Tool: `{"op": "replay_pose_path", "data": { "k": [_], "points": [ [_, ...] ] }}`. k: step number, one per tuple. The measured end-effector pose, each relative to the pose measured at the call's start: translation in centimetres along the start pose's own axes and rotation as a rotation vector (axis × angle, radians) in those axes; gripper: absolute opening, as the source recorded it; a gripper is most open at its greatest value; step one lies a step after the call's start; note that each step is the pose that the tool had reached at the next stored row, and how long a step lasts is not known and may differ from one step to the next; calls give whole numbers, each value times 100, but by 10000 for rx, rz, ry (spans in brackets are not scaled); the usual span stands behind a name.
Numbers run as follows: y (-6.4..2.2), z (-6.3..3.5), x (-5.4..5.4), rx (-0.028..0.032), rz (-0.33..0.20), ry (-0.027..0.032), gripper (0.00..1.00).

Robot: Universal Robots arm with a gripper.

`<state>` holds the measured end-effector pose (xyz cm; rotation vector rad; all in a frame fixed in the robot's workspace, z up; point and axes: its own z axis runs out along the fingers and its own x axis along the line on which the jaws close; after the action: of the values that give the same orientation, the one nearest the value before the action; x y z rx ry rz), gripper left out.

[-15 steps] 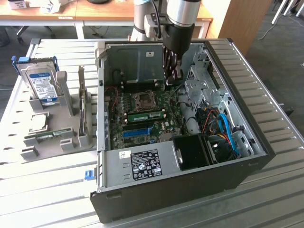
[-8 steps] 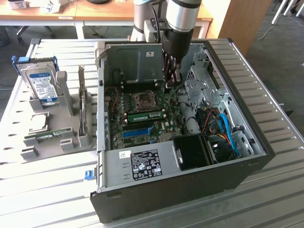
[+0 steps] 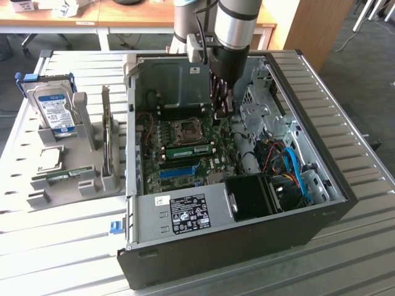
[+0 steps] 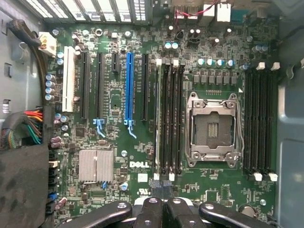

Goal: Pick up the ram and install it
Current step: 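Press down the ram until it locks into place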

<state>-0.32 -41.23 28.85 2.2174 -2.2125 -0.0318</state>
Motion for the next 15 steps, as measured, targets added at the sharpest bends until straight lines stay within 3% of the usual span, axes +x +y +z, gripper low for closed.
{"op": "replay_pose_path", "data": {
  "k": [15],
  "points": [
    [-4, 215, 2, 0, 0, -1, 11]
  ]
}}
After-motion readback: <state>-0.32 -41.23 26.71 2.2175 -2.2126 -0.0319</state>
